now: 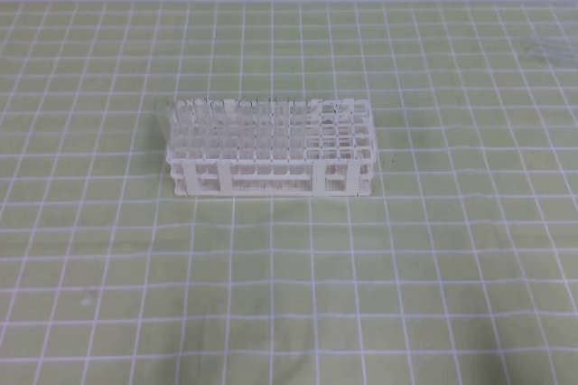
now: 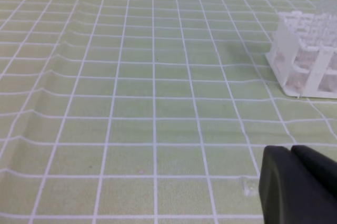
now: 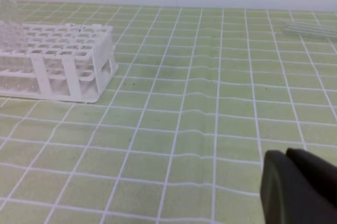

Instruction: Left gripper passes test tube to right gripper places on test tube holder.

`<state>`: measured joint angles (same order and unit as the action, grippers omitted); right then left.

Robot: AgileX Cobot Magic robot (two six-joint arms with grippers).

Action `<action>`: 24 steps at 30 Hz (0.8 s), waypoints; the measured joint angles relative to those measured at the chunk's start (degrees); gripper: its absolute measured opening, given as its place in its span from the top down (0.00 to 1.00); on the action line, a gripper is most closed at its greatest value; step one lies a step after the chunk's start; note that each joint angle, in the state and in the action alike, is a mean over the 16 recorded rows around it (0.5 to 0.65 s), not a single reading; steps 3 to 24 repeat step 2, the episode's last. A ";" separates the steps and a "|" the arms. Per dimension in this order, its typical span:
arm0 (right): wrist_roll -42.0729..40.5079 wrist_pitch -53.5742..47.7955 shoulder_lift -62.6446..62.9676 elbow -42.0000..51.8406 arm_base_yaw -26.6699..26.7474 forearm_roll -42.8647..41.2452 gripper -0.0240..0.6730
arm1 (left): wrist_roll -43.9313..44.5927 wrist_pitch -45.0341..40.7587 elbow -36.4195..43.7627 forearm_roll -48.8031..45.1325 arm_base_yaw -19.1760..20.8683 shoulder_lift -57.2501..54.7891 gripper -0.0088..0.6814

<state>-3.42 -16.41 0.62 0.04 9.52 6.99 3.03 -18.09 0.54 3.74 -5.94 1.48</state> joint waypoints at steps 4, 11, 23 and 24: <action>-0.01 0.00 -0.01 0.00 0.00 0.00 0.99 | 0.00 0.02 0.02 -0.01 0.00 0.05 0.99; -0.01 0.00 -0.01 0.00 0.00 0.00 0.99 | 0.00 0.02 0.02 -0.01 0.00 0.05 0.99; -0.01 0.00 -0.01 0.00 0.00 0.00 0.99 | 0.00 0.02 0.02 -0.01 0.00 0.05 0.99; -0.01 0.00 -0.01 0.00 0.00 0.00 0.99 | 0.00 0.02 0.02 -0.01 0.00 0.05 0.99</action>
